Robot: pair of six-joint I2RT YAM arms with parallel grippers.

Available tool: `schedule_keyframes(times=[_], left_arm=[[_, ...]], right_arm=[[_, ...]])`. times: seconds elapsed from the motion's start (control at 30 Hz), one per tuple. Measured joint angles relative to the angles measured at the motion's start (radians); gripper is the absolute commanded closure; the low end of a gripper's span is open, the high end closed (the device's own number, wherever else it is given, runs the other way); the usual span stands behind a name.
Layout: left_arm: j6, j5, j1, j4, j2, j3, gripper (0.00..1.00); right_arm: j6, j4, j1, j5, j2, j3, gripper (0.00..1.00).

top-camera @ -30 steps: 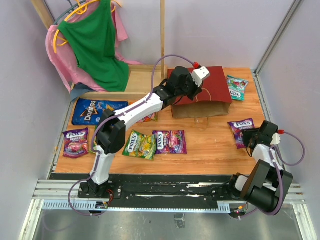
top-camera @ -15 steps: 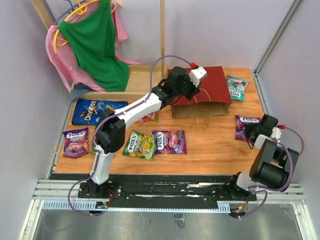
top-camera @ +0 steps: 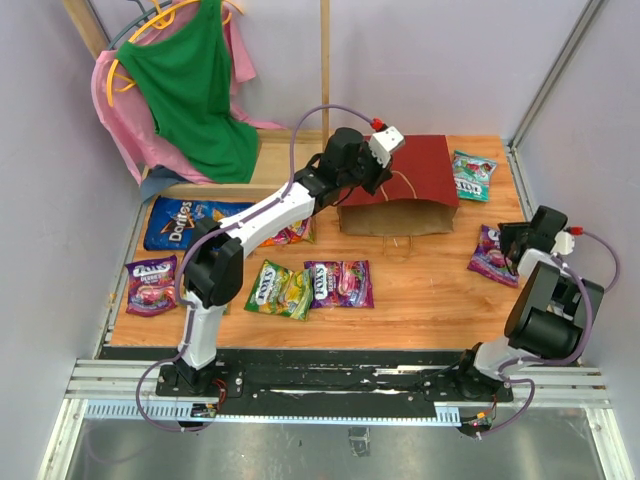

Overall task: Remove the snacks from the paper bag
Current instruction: Place the snack at the center of the board, then adjust the snack at the center of the board.

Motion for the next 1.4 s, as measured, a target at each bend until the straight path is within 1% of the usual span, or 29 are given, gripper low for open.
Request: schedule_keyframes(times=[0.13, 0.27, 0.3, 0.43, 0.5, 0.6, 0.67, 0.73, 0.87, 0.97, 1.17, 1.4], left_arm=[[-0.001, 0.005, 0.001, -0.001, 0.0, 0.0, 1.0], [-0.002, 0.008, 0.002, -0.001, 0.0, 0.0, 0.99], [-0.003, 0.008, 0.002, -0.002, 0.0, 0.0, 0.99], [-0.007, 0.008, 0.002, -0.002, 0.0, 0.0, 1.0], [-0.009, 0.008, 0.002, -0.002, 0.0, 0.0, 0.99], [-0.012, 0.008, 0.002, -0.002, 0.0, 0.0, 0.98], [-0.015, 0.008, 0.002, -0.002, 0.0, 0.0, 0.97], [-0.019, 0.01, 0.002, -0.002, 0.0, 0.0, 0.97], [-0.022, 0.011, 0.002, -0.002, 0.0, 0.0, 0.96], [-0.022, 0.01, 0.002, 0.001, 0.0, -0.005, 0.96], [-0.022, 0.01, 0.01, 0.0, 0.0, -0.028, 0.96], [-0.022, 0.014, 0.031, 0.002, 0.0, -0.028, 0.96]], right_arm=[[-0.006, -0.026, 0.003, 0.007, -0.05, 0.005, 0.63], [-0.026, -0.071, 0.027, 0.02, -0.173, 0.005, 0.59], [-0.03, -0.083, 0.028, 0.023, -0.207, 0.005, 0.56], [-0.047, -0.143, 0.048, 0.049, -0.356, -0.003, 0.4], [-0.046, -0.185, 0.051, 0.074, -0.422, -0.02, 0.36], [-0.048, -0.286, 0.053, 0.148, -0.48, -0.028, 0.34], [-0.048, -0.356, 0.053, 0.21, -0.488, -0.028, 0.25], [-0.045, -0.416, 0.053, 0.259, -0.478, -0.028, 0.17], [-0.046, -0.485, 0.053, 0.301, -0.405, -0.017, 0.1], [-0.048, -0.493, 0.053, 0.306, -0.324, 0.0, 0.09], [-0.052, -0.492, 0.054, 0.328, -0.212, 0.016, 0.08], [-0.091, -0.484, 0.054, 0.354, -0.024, 0.148, 0.06]])
